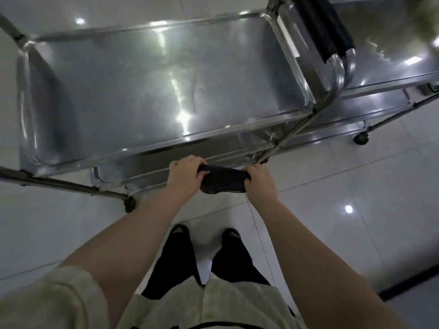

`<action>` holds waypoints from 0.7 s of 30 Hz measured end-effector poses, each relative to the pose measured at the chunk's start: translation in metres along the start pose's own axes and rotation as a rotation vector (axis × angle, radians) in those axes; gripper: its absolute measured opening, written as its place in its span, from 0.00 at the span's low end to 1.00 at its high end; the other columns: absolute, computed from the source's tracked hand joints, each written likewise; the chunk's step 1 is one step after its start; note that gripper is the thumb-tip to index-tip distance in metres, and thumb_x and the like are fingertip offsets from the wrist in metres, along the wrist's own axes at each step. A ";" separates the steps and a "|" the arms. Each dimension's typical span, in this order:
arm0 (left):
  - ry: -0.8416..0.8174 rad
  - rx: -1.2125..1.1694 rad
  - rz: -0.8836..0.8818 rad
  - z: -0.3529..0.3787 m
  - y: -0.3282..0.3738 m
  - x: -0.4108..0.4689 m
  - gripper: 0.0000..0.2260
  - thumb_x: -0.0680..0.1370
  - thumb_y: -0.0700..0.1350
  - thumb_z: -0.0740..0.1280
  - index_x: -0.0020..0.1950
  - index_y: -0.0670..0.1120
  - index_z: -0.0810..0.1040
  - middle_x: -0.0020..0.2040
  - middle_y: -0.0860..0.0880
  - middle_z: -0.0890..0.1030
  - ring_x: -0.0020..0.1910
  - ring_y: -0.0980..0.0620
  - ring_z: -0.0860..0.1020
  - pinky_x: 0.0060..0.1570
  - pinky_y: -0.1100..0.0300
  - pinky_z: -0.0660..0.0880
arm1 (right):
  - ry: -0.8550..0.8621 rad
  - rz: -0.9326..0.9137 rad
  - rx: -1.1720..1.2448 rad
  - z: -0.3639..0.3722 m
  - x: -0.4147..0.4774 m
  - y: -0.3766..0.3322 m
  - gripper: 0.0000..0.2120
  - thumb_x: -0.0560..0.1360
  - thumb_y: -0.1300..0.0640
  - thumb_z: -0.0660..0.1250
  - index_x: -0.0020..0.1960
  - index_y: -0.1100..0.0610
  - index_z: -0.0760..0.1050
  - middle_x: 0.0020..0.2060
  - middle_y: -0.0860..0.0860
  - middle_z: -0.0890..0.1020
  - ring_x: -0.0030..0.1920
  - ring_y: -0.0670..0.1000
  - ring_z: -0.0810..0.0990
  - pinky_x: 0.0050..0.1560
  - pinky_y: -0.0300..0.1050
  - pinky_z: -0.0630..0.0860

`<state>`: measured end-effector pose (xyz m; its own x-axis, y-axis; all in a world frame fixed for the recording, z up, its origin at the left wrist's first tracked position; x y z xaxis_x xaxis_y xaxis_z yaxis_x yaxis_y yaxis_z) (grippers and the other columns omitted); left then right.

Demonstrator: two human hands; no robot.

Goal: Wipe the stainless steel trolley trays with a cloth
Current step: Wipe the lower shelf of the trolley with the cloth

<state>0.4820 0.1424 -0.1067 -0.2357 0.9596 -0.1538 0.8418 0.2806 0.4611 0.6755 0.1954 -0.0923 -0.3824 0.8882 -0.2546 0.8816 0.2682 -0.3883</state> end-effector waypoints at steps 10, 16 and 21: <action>-0.081 -0.109 -0.232 0.121 0.015 0.037 0.07 0.76 0.51 0.68 0.53 0.54 0.80 0.49 0.51 0.83 0.53 0.46 0.79 0.56 0.51 0.69 | 0.106 0.015 0.152 0.024 0.053 0.102 0.12 0.72 0.69 0.62 0.51 0.59 0.78 0.49 0.54 0.79 0.52 0.56 0.72 0.52 0.49 0.69; -0.045 -0.296 -0.280 0.204 0.014 0.115 0.05 0.74 0.53 0.70 0.42 0.54 0.77 0.39 0.53 0.78 0.46 0.46 0.79 0.40 0.58 0.68 | 0.168 0.019 -0.065 0.047 0.161 0.148 0.15 0.73 0.70 0.58 0.57 0.63 0.76 0.56 0.63 0.77 0.59 0.64 0.71 0.56 0.56 0.69; 0.002 0.027 -0.128 0.248 -0.020 0.205 0.17 0.79 0.60 0.60 0.48 0.48 0.80 0.49 0.45 0.81 0.52 0.42 0.78 0.44 0.54 0.70 | 0.209 -0.076 -0.273 0.091 0.277 0.135 0.19 0.77 0.63 0.57 0.67 0.59 0.72 0.64 0.64 0.73 0.68 0.66 0.65 0.69 0.60 0.60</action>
<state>0.5372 0.3287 -0.3644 -0.3434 0.9159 -0.2079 0.8173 0.4005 0.4144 0.6635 0.4437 -0.2961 -0.4095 0.9116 -0.0360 0.9052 0.4010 -0.1408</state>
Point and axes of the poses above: each hand's wrist, its own x-axis towards the middle knuckle, its own z-axis out of the palm, y = z × x, the point moved 9 cm from there along x, towards the middle knuckle
